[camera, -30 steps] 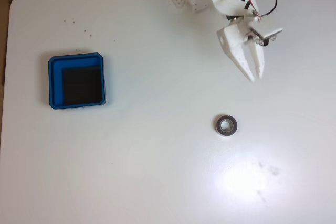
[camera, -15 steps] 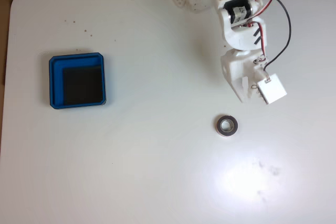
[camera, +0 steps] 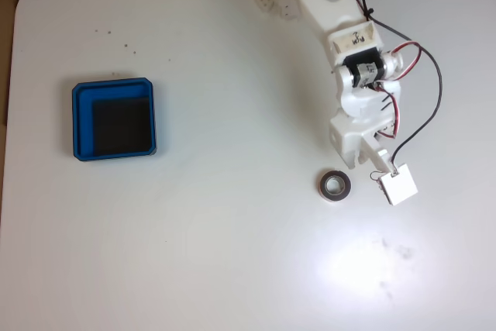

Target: Pick the red roll and drop it in the blue box

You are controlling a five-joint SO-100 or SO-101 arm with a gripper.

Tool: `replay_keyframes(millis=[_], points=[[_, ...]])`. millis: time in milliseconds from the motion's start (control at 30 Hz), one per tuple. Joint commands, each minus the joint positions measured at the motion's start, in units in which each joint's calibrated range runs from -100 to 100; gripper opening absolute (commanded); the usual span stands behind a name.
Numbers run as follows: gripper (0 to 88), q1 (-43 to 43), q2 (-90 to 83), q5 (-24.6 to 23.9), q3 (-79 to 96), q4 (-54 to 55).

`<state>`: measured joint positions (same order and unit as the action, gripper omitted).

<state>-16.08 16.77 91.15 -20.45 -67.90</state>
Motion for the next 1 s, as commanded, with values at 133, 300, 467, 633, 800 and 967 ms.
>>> replay_keyframes(millis=[133, 300, 467, 633, 800, 967], points=[[0.9, 0.5, 10.91, 0.35, -17.47, -0.42], [7.8, 0.5, 14.17, 0.44, -18.01, -0.42], [17.9, 0.6, 14.42, 0.44, -17.56, -1.24], [19.6, 1.96, 17.77, 0.44, -17.56, -1.41], [19.6, 4.6, 20.78, 0.44, -17.83, -1.49], [19.6, 5.28, 20.78, 0.44, -17.83, -1.49]])
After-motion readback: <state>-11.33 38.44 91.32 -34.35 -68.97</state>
